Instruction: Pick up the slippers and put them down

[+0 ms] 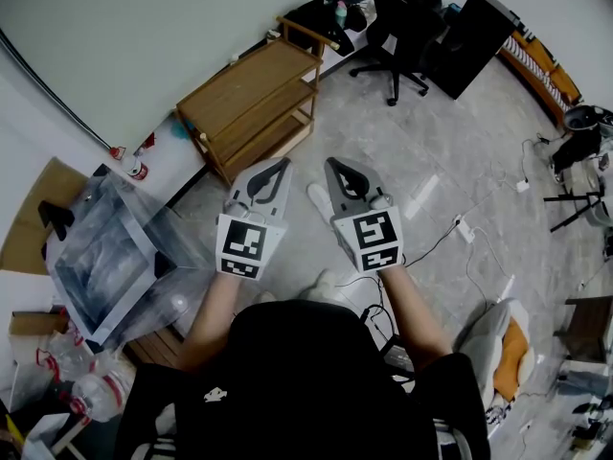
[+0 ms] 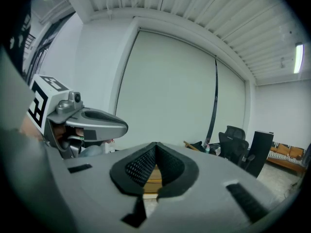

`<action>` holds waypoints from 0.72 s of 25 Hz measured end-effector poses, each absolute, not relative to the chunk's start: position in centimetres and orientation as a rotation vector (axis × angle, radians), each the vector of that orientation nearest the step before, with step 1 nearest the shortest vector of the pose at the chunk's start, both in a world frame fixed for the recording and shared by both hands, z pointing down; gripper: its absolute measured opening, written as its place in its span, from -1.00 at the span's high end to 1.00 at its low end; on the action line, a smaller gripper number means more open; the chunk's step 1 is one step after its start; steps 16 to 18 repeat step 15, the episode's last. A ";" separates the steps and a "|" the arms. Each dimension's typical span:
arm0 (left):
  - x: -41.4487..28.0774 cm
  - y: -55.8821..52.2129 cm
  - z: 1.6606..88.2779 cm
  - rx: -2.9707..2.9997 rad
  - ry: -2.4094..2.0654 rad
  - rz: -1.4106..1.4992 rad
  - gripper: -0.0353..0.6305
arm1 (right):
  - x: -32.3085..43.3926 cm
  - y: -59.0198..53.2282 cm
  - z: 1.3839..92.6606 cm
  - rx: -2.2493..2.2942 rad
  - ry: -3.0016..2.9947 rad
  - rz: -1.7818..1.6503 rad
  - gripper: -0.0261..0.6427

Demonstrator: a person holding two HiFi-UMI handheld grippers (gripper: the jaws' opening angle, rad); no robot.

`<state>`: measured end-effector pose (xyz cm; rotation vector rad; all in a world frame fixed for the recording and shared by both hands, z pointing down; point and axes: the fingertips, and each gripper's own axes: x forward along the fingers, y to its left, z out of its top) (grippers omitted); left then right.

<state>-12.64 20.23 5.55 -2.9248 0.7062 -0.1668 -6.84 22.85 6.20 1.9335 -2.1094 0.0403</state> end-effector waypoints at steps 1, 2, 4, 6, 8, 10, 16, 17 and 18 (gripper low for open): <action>-12.6 20.2 5.5 -2.923 0.705 -0.166 0.88 | -6.8 22.8 6.1 1.934 -2.108 0.037 0.93; -12.6 20.2 5.4 -2.922 0.704 -0.165 0.88 | -6.9 22.8 6.1 1.933 -2.107 0.034 0.93; -12.7 20.2 5.4 -2.921 0.703 -0.167 0.88 | -6.9 22.7 6.0 1.930 -2.106 0.027 0.93; -12.7 20.2 5.4 -2.923 0.705 -0.168 0.88 | -7.1 22.7 6.0 1.925 -2.106 0.021 0.93; -12.7 20.0 5.4 -2.926 0.711 -0.167 0.88 | -7.1 22.6 6.0 1.920 -2.104 0.016 0.93; -12.7 20.0 5.5 -2.930 0.717 -0.164 0.88 | -7.2 22.6 6.1 1.916 -2.103 0.014 0.93; -12.5 20.1 5.6 -2.926 0.713 -0.167 0.88 | -7.1 22.7 6.3 1.908 -2.097 0.011 0.93; -12.5 20.1 5.6 -2.926 0.713 -0.167 0.88 | -7.1 22.7 6.3 1.908 -2.097 0.011 0.93; -12.5 20.1 5.6 -2.926 0.713 -0.167 0.88 | -7.1 22.7 6.3 1.908 -2.097 0.011 0.93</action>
